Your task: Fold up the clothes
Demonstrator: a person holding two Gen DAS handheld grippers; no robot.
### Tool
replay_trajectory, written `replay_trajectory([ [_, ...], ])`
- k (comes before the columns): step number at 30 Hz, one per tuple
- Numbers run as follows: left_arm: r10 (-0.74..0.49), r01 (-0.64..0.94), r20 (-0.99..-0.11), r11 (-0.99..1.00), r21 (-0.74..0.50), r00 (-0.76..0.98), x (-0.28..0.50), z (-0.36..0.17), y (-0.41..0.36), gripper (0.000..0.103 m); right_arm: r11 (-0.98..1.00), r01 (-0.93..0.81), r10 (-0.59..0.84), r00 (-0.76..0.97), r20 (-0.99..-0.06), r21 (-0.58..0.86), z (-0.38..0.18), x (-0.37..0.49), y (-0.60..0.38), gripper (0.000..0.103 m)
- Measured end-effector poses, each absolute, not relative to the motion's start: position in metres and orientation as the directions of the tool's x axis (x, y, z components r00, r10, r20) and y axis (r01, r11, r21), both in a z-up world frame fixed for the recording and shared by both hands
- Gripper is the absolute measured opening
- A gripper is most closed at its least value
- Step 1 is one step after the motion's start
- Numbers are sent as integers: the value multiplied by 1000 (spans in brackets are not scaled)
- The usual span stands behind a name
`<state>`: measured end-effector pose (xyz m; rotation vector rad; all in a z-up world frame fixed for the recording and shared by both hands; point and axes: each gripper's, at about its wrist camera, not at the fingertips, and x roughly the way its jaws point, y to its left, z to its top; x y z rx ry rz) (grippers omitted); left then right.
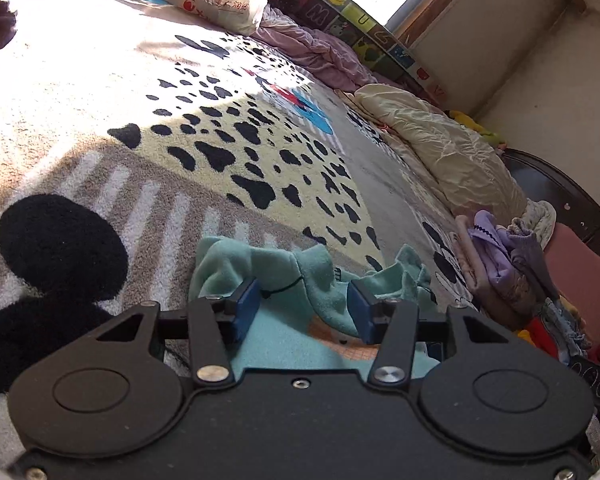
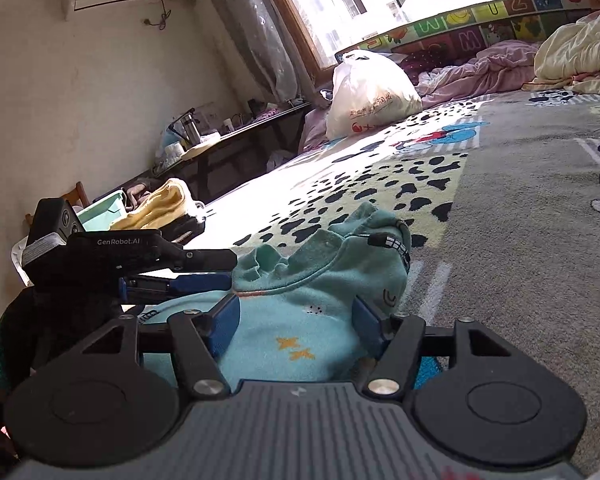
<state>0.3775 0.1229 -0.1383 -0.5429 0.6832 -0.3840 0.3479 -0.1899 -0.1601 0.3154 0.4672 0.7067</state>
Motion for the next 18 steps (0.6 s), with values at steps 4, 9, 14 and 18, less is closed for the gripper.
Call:
replay_trajectory([
  [4,-532,177,-338,699,-693,776,361,-132,145,51,751,-491,634,723,-274,442,-153,344,-200,64],
  [9,-488,137,-296,672,-727,821,340,-122,176,64,755,-344,608,685,-401,558,-171,362,-211,76],
  [14,-518,85,-393,678,-730,760,325,-134,181,66,690,-327,667,634,-391,646,-182,368,-214,75],
  [18,-477,129,-393,748,-651,786,315,-125,168,66,695,-343,653,669,-355,631,-179,366,-212,69],
])
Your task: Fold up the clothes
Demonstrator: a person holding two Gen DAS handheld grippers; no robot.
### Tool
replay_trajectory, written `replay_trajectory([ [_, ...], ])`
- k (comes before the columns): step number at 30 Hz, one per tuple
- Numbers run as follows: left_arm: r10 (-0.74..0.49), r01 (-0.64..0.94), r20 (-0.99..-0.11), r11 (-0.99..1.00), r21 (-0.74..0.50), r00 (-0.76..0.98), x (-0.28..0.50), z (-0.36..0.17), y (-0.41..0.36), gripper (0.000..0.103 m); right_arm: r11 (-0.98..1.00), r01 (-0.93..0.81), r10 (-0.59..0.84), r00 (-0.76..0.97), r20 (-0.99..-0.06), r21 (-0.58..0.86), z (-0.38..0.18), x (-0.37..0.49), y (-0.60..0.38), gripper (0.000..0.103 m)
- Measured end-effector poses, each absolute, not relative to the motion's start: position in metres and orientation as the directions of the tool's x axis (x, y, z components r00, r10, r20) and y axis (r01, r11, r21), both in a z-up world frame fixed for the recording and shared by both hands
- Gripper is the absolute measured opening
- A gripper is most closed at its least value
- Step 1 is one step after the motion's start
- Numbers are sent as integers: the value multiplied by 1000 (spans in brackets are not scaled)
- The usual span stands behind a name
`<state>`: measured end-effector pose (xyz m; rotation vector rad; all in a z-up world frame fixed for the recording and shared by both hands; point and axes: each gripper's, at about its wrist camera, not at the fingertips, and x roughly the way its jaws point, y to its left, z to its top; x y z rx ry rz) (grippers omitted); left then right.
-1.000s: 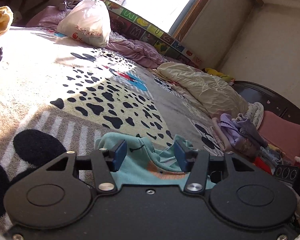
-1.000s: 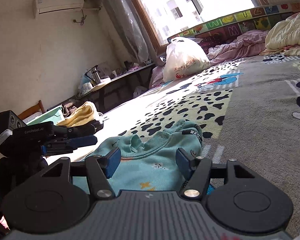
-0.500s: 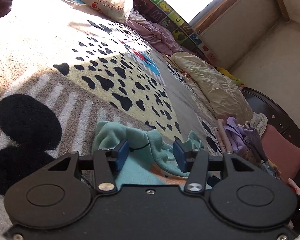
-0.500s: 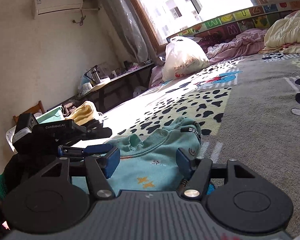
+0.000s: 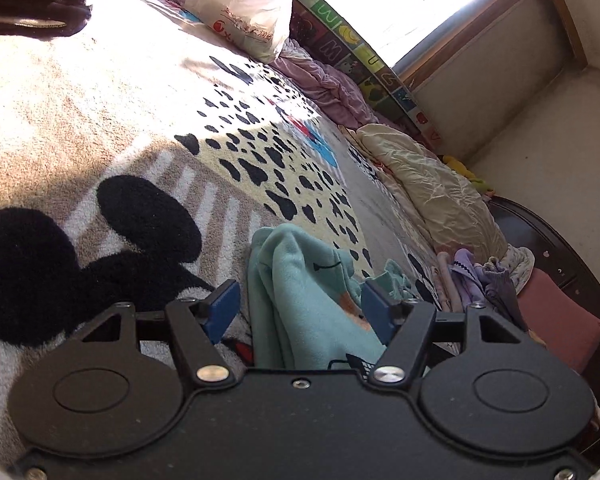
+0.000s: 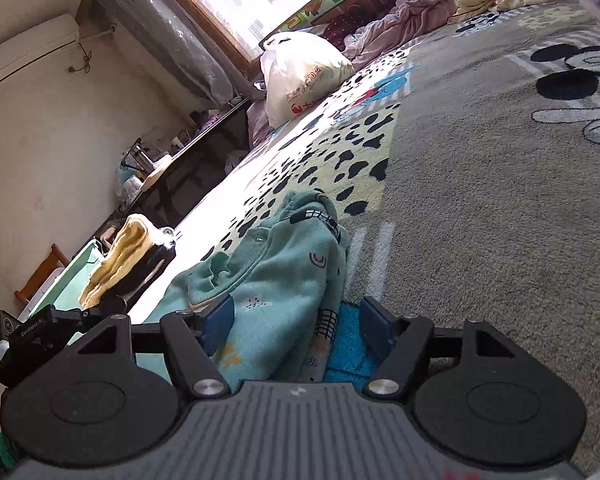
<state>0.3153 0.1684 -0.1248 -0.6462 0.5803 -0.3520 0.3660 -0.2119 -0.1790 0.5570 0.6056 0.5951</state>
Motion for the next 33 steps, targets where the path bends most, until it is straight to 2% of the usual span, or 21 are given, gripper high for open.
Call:
replay_trajectory([
  [2,-517,200,-349,737,-646,781,317,-116,157,66,693,-369,654,683,-325,619,-174,365,-211,69],
  [4,-550,269,-307,730,-629,776,319,-106,139,66,700,-375,654,678,-335,607,-175,365,-208,68],
  [7,-583,353,-305,749,-561,753,329,-90,104,64,698,-407,668,665,-333,589,-176,362,-204,50],
  [11,-574,345,-358,774,-531,737,351,-87,71,61,698,-446,680,659,-321,561,-173,356,-202,48],
  [15,-506,332,-491,854,-401,709,384,-91,35,60,692,-452,678,675,-292,564,-173,353,-206,48],
  [19,-518,359,-530,853,-379,672,410,-85,21,60,764,-476,623,720,-306,436,-165,342,-190,48],
  [23,-540,325,-593,839,-437,598,450,-89,13,60,800,-499,592,751,-294,334,-160,331,-179,48],
  [26,-583,315,-635,811,-493,508,478,-101,7,60,795,-494,597,739,-312,353,-163,337,-180,48],
  [27,-591,340,-647,807,-484,482,483,-103,1,51,790,-486,602,733,-318,375,-164,340,-182,49],
  [28,-583,370,-656,812,-451,479,483,-102,-4,19,782,-475,607,727,-321,404,-166,344,-186,49],
  [33,-599,544,-676,769,-336,429,458,-90,-21,13,757,-453,626,710,-322,471,-171,352,-194,50],
])
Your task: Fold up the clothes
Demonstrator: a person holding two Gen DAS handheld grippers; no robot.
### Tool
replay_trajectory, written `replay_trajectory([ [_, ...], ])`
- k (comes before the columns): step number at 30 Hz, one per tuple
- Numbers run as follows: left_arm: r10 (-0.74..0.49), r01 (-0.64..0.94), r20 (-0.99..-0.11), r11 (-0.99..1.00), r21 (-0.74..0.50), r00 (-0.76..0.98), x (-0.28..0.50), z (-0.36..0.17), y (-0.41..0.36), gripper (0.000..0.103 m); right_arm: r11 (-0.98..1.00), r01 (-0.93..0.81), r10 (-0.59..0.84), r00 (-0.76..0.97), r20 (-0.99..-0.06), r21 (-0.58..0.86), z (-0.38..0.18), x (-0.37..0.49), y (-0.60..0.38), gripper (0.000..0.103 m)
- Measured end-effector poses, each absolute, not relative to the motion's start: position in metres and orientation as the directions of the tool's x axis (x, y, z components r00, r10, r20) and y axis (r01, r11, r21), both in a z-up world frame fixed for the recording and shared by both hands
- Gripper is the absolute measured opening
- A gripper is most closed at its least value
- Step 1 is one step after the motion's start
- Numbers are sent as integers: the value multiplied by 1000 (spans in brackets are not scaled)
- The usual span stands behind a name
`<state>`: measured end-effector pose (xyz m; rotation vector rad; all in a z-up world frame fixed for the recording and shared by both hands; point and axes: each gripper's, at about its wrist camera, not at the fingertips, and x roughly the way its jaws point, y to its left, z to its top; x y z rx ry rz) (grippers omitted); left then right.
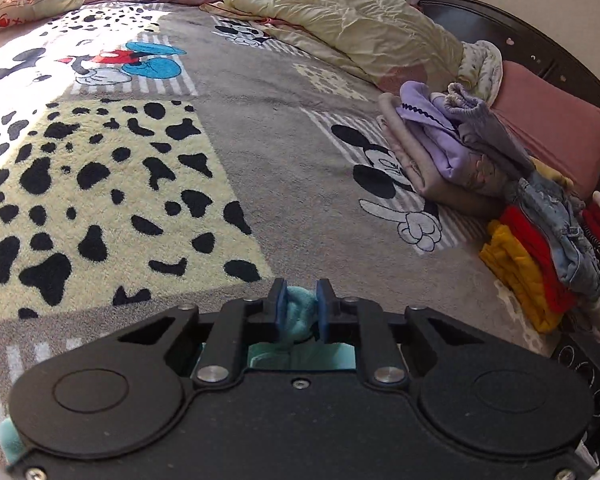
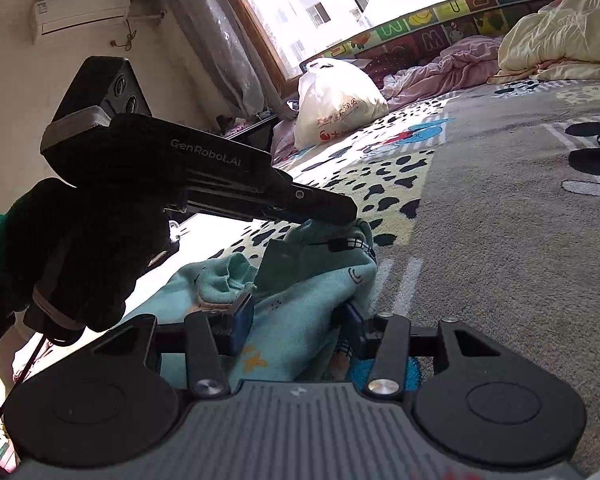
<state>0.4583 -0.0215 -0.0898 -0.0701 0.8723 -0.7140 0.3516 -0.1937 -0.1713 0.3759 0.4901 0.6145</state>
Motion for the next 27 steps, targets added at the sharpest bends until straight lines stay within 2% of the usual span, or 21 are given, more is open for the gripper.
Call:
replay_trajectory([
  [4,-579,657,-676,731,-185,455,437,-77,-30,10,741,-435,632,709,-314,511,-174,352,-198,50],
  [5,-566,689,-681,714,-122,466,428,-75,-33,10,735,-427,634,707,-312,527,-175,353,-200,51],
  [7,-448,731,-720,672,120,530,406,-79,-45,10,716,-409,642,704,-305,565,-178,357,-206,51],
  [12,-345,733,-689,548,403,638,368,-95,-56,10,653,-351,656,705,-269,671,-186,365,-224,50],
  [15,-253,628,-576,382,678,777,339,-118,-67,10,591,-291,662,708,-246,753,-196,373,-239,50],
  [18,-243,459,-413,182,870,878,312,-147,-75,10,530,-245,671,707,-224,812,-204,381,-249,49],
  [22,-307,195,-201,-51,979,930,285,-178,-72,9,448,-231,710,679,-187,864,-210,393,-258,44],
  [24,-329,111,-131,-78,991,935,282,-183,-68,9,440,-282,751,636,-177,852,-204,399,-253,42],
  [27,-358,68,-108,-122,990,927,279,-189,-62,9,435,-371,798,582,-159,821,-193,406,-243,41],
])
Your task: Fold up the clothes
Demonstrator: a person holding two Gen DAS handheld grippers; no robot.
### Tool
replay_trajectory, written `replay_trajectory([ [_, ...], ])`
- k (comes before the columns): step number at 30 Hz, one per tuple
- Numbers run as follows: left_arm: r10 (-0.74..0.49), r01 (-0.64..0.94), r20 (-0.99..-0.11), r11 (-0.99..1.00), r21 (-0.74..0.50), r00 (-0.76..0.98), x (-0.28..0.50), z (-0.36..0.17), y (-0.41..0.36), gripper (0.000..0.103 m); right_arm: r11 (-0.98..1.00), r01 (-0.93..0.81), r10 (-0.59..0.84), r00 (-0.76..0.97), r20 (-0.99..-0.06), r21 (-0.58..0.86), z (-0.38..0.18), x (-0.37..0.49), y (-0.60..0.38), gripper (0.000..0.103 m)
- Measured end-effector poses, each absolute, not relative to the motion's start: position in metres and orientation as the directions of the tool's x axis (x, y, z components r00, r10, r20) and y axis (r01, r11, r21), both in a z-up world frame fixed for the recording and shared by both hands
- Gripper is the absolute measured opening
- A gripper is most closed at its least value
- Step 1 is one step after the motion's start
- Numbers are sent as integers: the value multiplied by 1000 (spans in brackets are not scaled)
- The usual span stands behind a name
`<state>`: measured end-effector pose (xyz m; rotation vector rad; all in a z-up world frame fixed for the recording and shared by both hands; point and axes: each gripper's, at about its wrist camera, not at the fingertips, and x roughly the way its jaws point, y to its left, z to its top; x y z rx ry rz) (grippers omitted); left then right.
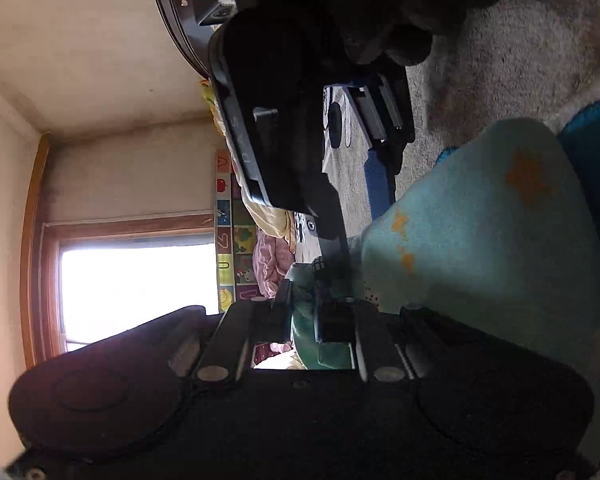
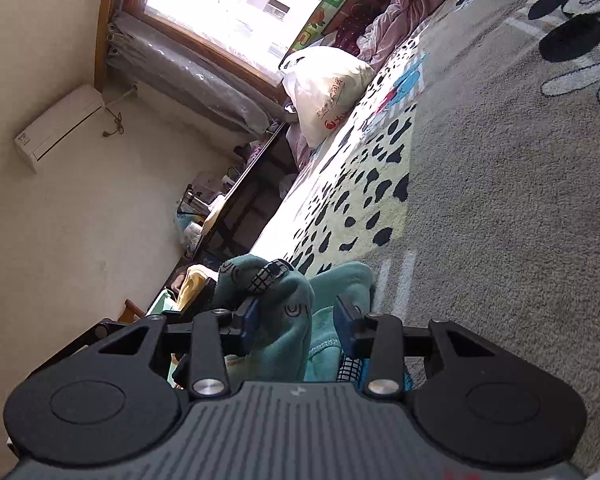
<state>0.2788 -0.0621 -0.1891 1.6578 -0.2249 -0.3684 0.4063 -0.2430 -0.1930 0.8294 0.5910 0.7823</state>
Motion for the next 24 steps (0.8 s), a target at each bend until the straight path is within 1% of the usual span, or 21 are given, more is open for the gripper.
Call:
replay_trajectory([
  [1,-367,63,-103,-118,991,925,279,-188,-60,8,429,-396,810,566,-152,812,-192,409,-241,36],
  [4,-345,97,-122,-90,991,930,283,-177,-52,8,408,-451,841,525,-134,794,-192,416,-236,34],
  [5,-341,151,-156,-42,988,927,284,-169,-49,8,406,-459,843,521,-131,790,-191,415,-236,33],
  [7,-338,246,-219,38,969,915,287,-155,-44,8,396,-466,850,513,-123,791,-188,414,-238,27],
  [8,-314,318,-272,107,942,910,293,-144,-42,8,393,-466,851,511,-123,793,-187,413,-239,22],
  [9,-293,385,-325,176,906,899,300,-134,-40,9,393,-464,852,508,-125,794,-187,413,-240,21],
  [10,-287,465,-382,331,821,878,313,-114,-34,10,393,-464,854,505,-127,794,-188,410,-240,19],
  [11,-281,511,-427,447,734,860,326,-99,-26,10,401,-460,852,506,-138,792,-189,408,-240,19],
  [12,-271,511,-436,539,670,858,336,-89,-17,15,413,-454,847,510,-150,790,-189,406,-240,19],
  [13,-263,503,-446,624,598,856,346,-78,-8,24,423,-444,843,514,-162,790,-190,404,-240,19],
  [14,-255,488,-456,702,519,853,356,-67,1,25,424,-429,840,516,-169,797,-193,404,-242,19],
  [16,-273,462,-522,843,274,808,374,-49,23,25,408,-411,842,514,-162,815,-197,406,-244,19],
  [18,-344,467,-581,882,71,738,386,-48,36,27,391,-396,846,510,-155,831,-200,408,-246,19],
  [19,-360,466,-592,884,30,721,388,-52,32,30,385,-391,847,508,-153,836,-202,408,-247,19],
  [20,-376,463,-601,886,-10,705,391,-55,27,31,382,-388,848,507,-151,839,-202,408,-247,19],
  [21,-383,470,-608,883,-19,695,394,-69,19,31,376,-384,850,506,-148,844,-203,409,-248,19],
  [24,-434,488,-631,867,-100,643,387,-98,15,31,356,-368,854,501,-140,859,-207,410,-250,19],
])
